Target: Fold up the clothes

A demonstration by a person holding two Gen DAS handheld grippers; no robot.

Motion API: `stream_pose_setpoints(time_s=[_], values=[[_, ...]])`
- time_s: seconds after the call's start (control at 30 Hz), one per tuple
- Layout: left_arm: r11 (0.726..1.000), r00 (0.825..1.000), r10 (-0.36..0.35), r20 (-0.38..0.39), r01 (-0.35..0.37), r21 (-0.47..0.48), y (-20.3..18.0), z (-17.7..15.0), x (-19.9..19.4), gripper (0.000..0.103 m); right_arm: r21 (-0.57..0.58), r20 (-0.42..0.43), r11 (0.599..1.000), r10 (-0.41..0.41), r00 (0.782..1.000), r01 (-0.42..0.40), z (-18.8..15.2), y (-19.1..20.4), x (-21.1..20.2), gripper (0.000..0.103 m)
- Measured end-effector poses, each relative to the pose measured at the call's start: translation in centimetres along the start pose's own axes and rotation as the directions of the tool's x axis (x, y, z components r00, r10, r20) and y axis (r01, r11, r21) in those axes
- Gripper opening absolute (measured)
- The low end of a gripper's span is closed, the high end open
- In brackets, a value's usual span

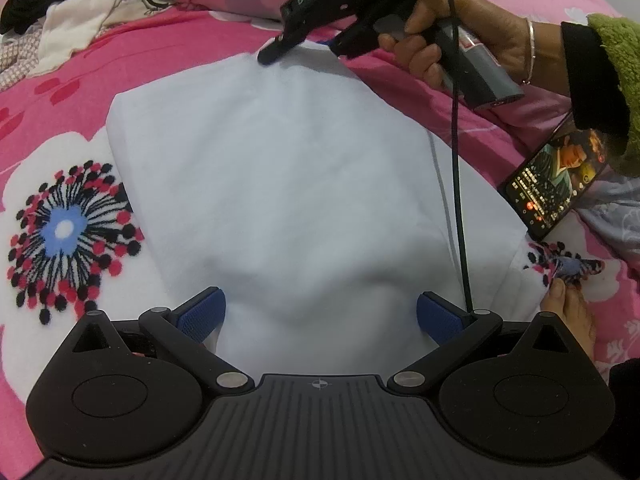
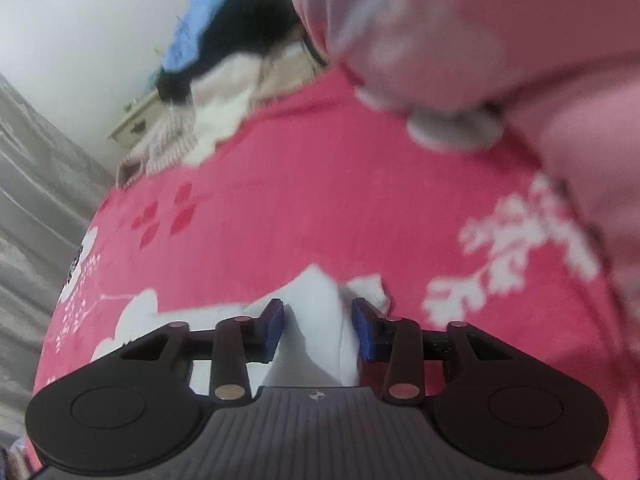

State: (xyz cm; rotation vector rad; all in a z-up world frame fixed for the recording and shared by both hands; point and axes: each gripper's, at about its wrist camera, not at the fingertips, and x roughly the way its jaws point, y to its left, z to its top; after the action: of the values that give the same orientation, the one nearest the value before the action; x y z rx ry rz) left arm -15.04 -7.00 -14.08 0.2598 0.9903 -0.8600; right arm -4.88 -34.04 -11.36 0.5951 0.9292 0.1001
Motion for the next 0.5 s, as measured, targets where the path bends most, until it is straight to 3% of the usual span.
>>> stream_pose_setpoints(time_s=[0.03,0.07,0.23,0.27,0.3,0.37,0.5], values=[[1.0,1.0,0.0,0.0,0.0,0.0,0.0,0.0,0.0,0.103,0.043,-0.011,0.998,0.035,0.999,-0.034,0.0,-0.3,0.2,0.017],[1.0,1.0,0.0,0.0,0.0,-0.001,-0.1,0.0,0.0,0.103,0.108,-0.015,0.991,0.08,0.997,-0.078,0.1,-0.9,0.3,0.015],[1.0,1.0,0.0,0.001,0.0,-0.002,-0.1,0.1,0.0,0.103,0.381,-0.013,0.913,0.161,0.987,-0.144,-0.4,-4.3,0.7,0.015],[1.0,1.0,0.0,0.001,0.0,-0.002,-0.2,0.1,0.0,0.103,0.422,-0.004,0.893,0.173,0.985,-0.155,-0.6,-4.8,0.7,0.02],[1.0,1.0,0.0,0.001,0.0,-0.002,-0.2,0.1,0.0,0.103,0.398,0.01,0.906,0.152,0.988,-0.144,-0.4,-4.5,0.0,0.023],[1.0,1.0,-0.002,0.001,0.002,-0.004,-0.1,0.1,-0.1,0.103,0.303,0.045,0.947,0.096,0.994,-0.105,0.2,-3.1,-1.8,0.041],[1.0,1.0,-0.004,0.001,0.004,-0.005,0.0,0.1,-0.1,0.103,0.039,0.129,0.999,-0.026,0.991,0.021,1.1,0.9,-5.0,0.042]])
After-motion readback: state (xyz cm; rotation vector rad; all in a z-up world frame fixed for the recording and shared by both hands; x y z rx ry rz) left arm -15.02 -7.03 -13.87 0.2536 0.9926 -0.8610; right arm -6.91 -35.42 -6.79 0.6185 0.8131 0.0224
